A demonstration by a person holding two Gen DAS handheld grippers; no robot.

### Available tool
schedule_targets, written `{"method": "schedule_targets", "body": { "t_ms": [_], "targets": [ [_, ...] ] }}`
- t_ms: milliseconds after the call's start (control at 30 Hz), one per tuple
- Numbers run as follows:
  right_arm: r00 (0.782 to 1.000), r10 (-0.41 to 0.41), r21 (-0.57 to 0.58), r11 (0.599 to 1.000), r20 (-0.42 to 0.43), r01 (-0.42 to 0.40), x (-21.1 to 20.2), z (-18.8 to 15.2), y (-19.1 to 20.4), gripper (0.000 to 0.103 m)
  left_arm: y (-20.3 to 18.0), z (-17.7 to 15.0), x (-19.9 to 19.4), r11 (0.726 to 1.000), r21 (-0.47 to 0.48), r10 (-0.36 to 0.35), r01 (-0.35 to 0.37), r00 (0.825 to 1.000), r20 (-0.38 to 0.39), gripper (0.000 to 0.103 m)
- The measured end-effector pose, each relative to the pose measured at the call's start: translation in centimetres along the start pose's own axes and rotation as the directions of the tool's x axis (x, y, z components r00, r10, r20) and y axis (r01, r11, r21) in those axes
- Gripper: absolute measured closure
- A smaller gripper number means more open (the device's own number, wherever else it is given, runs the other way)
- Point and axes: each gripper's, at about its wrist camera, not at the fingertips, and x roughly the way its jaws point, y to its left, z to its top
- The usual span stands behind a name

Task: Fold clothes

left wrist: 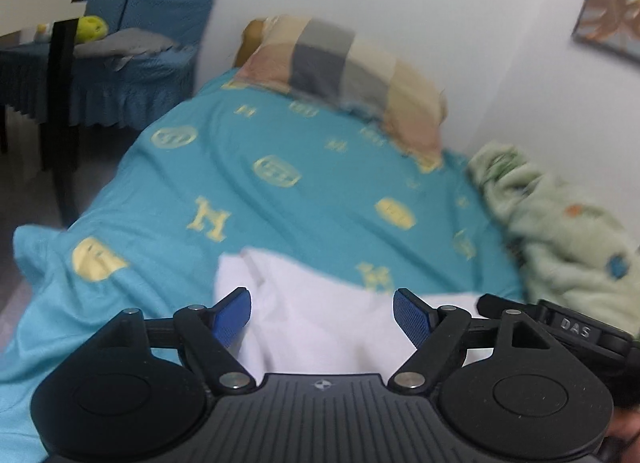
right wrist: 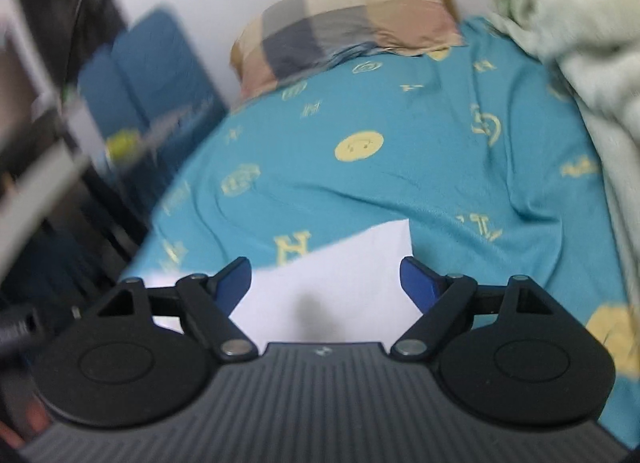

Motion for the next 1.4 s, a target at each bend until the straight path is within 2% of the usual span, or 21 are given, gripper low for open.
{"method": "schedule_targets", "body": {
  "t_ms": [100, 133, 267, 467, 567, 700, 800, 900, 1033, 1167, 1267, 1333, 1400],
  "targets": [
    [0.997, -0.012, -0.066, 0.998, -0.072, 0.007, 1.7, -1.2, 0.0, 0.028, 0.8, -0.7, 2.0, 0.998, 0.019, 0.062, -0.061, 0.996, -0.061, 0.025],
    [0.996, -0.017, -0.087, 0.996, -0.083, 0.010, 2.1, -1.7, 0.1, 0.028, 1.1, -0.9, 2.8, 0.996, 0.030, 0.082, -0.079, 0.993, -0.085, 0.029],
    [0.996, -0.038, -0.145, 0.989, -0.085, 0.025, 2.1, -2.4, 0.8, 0.028, 1.8, -1.4, 3.6, 0.996, 0.028, 0.091, -0.088, 0.990, -0.108, 0.030],
    [0.999, -0.024, -0.130, 0.991, -0.026, 0.020, -0.9, -1.5, 1.7, 0.029, 0.7, -1.6, -0.5, 0.997, 0.045, 0.063, -0.060, 0.997, -0.050, 0.030],
    [0.999, -0.020, -0.108, 0.994, -0.042, 0.015, -3.1, -1.8, 2.1, 0.029, -0.4, -2.5, -3.6, 0.997, 0.067, 0.048, -0.046, 0.998, -0.030, 0.030],
    [0.995, -0.044, -0.130, 0.991, -0.091, 0.031, -4.8, -3.0, 2.2, 0.028, -2.1, -4.1, -6.3, 0.992, 0.114, 0.057, -0.051, 0.997, -0.049, 0.030],
    [0.986, -0.067, -0.164, 0.986, -0.153, 0.042, -3.9, -4.1, 2.3, 0.029, -3.0, -5.3, -5.8, 0.986, 0.156, 0.068, -0.052, 0.993, -0.097, 0.030],
    [0.975, -0.073, -0.160, 0.986, -0.208, 0.040, -2.5, -5.0, 2.1, 0.030, -3.2, -6.1, -4.2, 0.980, 0.182, 0.106, -0.082, 0.986, -0.131, 0.030],
    [0.976, -0.072, -0.154, 0.987, -0.206, 0.040, -2.8, -5.1, 2.1, 0.030, -3.0, -6.4, -4.0, 0.980, 0.181, 0.113, -0.086, 0.984, -0.139, 0.030],
    [0.982, -0.066, -0.152, 0.988, -0.176, 0.039, -4.3, -4.8, 2.7, 0.030, -2.8, -6.3, -4.8, 0.984, 0.153, 0.109, -0.087, 0.985, -0.137, 0.030],
    [0.988, -0.057, -0.144, 0.989, -0.143, 0.036, -6.0, -4.5, 3.2, 0.030, -2.3, -6.2, -6.2, 0.993, 0.091, 0.085, -0.073, 0.986, -0.146, 0.029],
    [0.991, -0.041, -0.116, 0.993, -0.127, 0.027, -7.2, -4.3, 3.2, 0.030, -1.6, -6.1, -7.5, 0.999, -0.007, 0.041, -0.043, 0.985, -0.167, 0.025],
    [0.993, -0.023, -0.070, 0.997, -0.118, 0.015, -8.2, -4.2, 2.9, 0.030, -0.5, -6.2, -8.7, 0.989, -0.150, -0.027, -0.003, 0.979, -0.200, 0.022]
  ]
}}
